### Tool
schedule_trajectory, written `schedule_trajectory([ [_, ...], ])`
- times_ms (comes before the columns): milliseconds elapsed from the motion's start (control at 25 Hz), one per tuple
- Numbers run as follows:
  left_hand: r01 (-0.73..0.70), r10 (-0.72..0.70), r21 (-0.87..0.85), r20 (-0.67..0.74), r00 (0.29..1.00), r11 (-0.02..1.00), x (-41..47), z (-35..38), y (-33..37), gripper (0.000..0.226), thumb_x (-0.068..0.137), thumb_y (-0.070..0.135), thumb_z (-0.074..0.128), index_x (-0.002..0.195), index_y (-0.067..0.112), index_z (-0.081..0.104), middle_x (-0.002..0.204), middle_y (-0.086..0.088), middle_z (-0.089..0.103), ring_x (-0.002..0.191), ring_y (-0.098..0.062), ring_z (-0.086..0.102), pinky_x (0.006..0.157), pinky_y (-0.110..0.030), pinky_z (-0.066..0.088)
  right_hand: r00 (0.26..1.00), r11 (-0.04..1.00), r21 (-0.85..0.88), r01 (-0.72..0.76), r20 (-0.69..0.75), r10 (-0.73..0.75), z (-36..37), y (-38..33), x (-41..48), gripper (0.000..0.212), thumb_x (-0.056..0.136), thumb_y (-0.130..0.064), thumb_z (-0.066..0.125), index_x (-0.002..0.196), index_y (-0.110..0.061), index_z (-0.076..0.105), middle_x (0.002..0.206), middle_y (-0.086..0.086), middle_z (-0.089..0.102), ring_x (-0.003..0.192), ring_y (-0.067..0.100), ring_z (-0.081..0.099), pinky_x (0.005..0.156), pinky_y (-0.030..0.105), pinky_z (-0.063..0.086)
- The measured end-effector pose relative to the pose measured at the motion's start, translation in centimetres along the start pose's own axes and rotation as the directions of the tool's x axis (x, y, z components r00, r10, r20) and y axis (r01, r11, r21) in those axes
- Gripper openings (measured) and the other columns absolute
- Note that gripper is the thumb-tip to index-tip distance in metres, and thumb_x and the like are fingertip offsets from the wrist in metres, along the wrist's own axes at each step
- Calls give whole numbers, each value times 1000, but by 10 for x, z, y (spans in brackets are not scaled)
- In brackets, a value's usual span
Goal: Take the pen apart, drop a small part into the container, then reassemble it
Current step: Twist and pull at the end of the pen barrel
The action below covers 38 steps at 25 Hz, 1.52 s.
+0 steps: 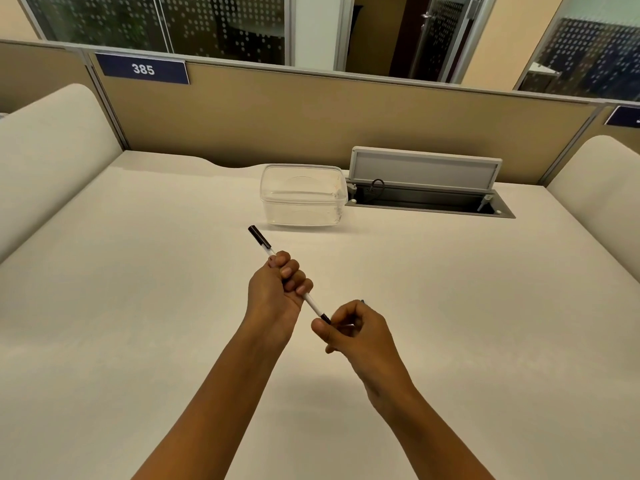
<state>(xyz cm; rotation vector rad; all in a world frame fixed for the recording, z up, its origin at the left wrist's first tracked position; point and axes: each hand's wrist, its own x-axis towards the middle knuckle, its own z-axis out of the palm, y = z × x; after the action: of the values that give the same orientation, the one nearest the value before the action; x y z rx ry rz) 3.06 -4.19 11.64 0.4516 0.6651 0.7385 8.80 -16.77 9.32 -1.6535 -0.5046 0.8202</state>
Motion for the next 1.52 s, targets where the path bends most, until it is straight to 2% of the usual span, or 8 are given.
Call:
schedule_trajectory([
  [120, -1, 1, -2, 8, 1000, 1000, 1, 2, 2, 42, 88, -4, 16, 58, 17, 37, 42, 6, 33, 35, -8, 24, 37, -19, 26, 997, 999, -7, -50, 64, 50, 0, 0, 0, 37, 77, -49, 63, 89, -14, 68, 80, 0, 69, 63, 10, 64, 65, 25, 58],
  [200, -5, 5, 13, 5, 1000, 1000, 2, 2, 3, 42, 89, -3, 16, 59, 17, 37, 42, 6, 34, 35, -8, 24, 36, -18, 26, 992, 998, 11, -68, 109, 67, -1, 1, 0, 34, 85, -45, 57, 86, -15, 72, 74, -1, 71, 64, 10, 63, 62, 21, 56],
  [400, 1, 0, 43, -21, 1000, 999, 0, 0, 1, 41, 88, -4, 16, 59, 17, 37, 42, 6, 33, 36, -8, 23, 38, -19, 24, 997, 999, -17, -31, 72, 32, -3, 1, 1, 17, 78, -30, 73, 84, -15, 67, 73, -1, 65, 61, 12, 60, 59, 17, 52],
  [680, -1, 2, 45, -19, 1000, 999, -2, 1, 1, 41, 87, -5, 17, 59, 17, 37, 43, 6, 33, 37, -8, 23, 38, -19, 25, 991, 997, -79, -17, 129, 27, 0, 2, -3, 25, 87, -38, 60, 88, -17, 73, 73, -6, 66, 65, 8, 60, 63, 18, 54],
  [920, 16, -15, 43, -18, 1000, 999, -5, 2, -4, 39, 88, -3, 19, 60, 17, 37, 45, 6, 32, 39, -9, 22, 40, -19, 24, 1000, 992, -130, 8, 8, -8, 0, 5, -4, 24, 72, -29, 79, 86, -16, 65, 69, -8, 58, 65, 6, 53, 61, 17, 45],
  [1120, 5, -3, 60, -33, 999, 998, -5, 1, -4, 39, 87, -4, 19, 60, 17, 37, 44, 6, 32, 38, -9, 23, 40, -19, 25, 998, 984, -178, -27, 59, 38, -1, 2, -3, 25, 88, -44, 56, 75, -29, 70, 70, -12, 61, 63, 4, 51, 64, 17, 40],
  [1360, 5, -1, 71, -56, 998, 997, -7, 1, -10, 39, 87, -3, 18, 60, 17, 36, 44, 6, 31, 39, -9, 22, 40, -20, 24, 1000, 976, -219, -4, -9, 2, 1, 7, -3, 19, 78, -31, 74, 83, -23, 58, 76, -8, 54, 68, 8, 50, 63, 17, 42],
  [1520, -5, 9, 71, -59, 998, 997, -5, 1, -6, 40, 87, -4, 17, 60, 17, 37, 44, 6, 32, 38, -9, 22, 40, -19, 24, 996, 987, -155, -45, 68, 56, -1, 7, -4, 21, 87, -43, 59, 90, -24, 67, 81, -10, 65, 68, 5, 54, 66, 18, 42],
])
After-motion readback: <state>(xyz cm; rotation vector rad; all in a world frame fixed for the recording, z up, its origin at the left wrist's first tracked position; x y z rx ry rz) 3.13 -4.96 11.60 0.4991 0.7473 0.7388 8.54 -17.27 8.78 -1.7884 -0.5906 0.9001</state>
